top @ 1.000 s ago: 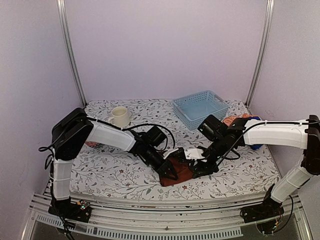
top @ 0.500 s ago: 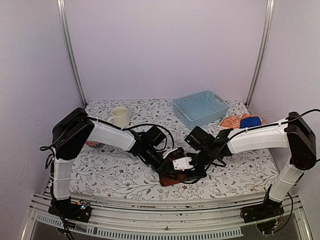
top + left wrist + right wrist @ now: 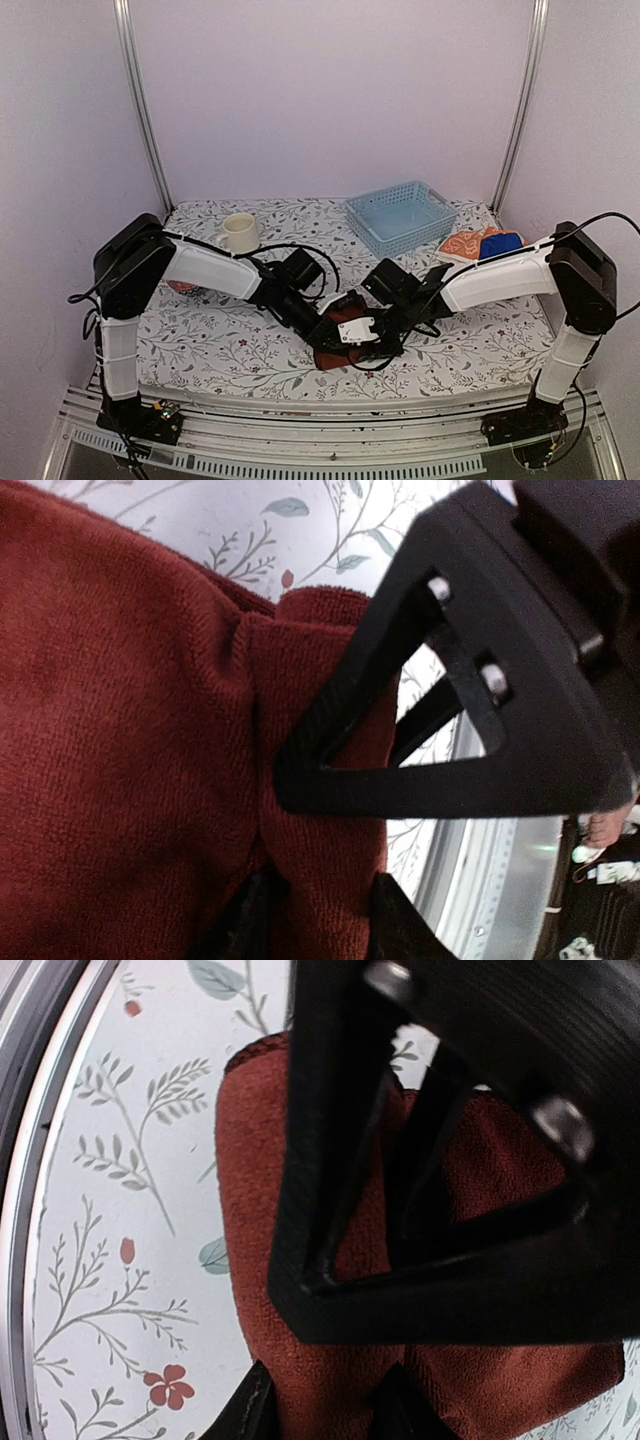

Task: Roll the towels
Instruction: Roll the towel at the center of the board.

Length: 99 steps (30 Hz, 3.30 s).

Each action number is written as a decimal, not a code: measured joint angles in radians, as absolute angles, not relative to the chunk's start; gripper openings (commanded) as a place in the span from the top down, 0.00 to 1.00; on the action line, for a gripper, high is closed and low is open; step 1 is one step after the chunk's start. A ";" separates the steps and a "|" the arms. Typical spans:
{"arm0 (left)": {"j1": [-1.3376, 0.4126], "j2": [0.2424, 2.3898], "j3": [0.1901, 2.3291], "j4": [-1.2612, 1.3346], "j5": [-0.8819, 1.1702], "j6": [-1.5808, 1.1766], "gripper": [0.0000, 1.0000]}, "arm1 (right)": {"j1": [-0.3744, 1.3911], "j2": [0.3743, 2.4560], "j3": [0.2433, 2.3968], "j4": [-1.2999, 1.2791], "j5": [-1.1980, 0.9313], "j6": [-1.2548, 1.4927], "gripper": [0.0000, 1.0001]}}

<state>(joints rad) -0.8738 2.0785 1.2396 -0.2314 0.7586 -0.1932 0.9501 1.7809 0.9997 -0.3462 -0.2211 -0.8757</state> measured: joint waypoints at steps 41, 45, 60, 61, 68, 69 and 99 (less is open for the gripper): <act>-1.377 1.502 0.735 0.025 -0.366 0.018 0.49 | 0.782 2.365 1.677 -1.288 -0.912 -0.782 0.84; -1.400 1.645 0.824 -0.008 -0.377 0.081 0.49 | 0.783 2.380 1.701 -1.314 -0.910 -0.758 0.84; -1.415 1.782 0.910 -0.014 -0.487 0.283 0.50 | 0.785 2.384 1.711 -1.328 -0.903 -0.722 0.82; -1.415 1.788 0.916 -0.012 -0.488 0.290 0.51 | 0.785 2.384 1.711 -1.328 -0.902 -0.722 0.82; -1.417 1.845 0.942 0.000 -0.509 0.321 0.65 | 0.785 2.384 1.713 -1.335 -0.903 -0.723 0.72; -1.417 1.850 0.945 -0.001 -0.511 0.321 0.68 | 0.785 2.384 1.713 -1.339 -0.904 -0.725 0.72; -1.409 1.784 0.953 -0.033 -0.404 0.241 0.87 | 0.741 2.356 1.776 -1.169 -0.744 -0.529 0.69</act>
<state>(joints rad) -1.4094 1.7844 0.9527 -0.0326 -0.4042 0.2405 0.7410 2.3558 1.7756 -1.1687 -0.7441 -0.5293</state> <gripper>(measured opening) 0.169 0.307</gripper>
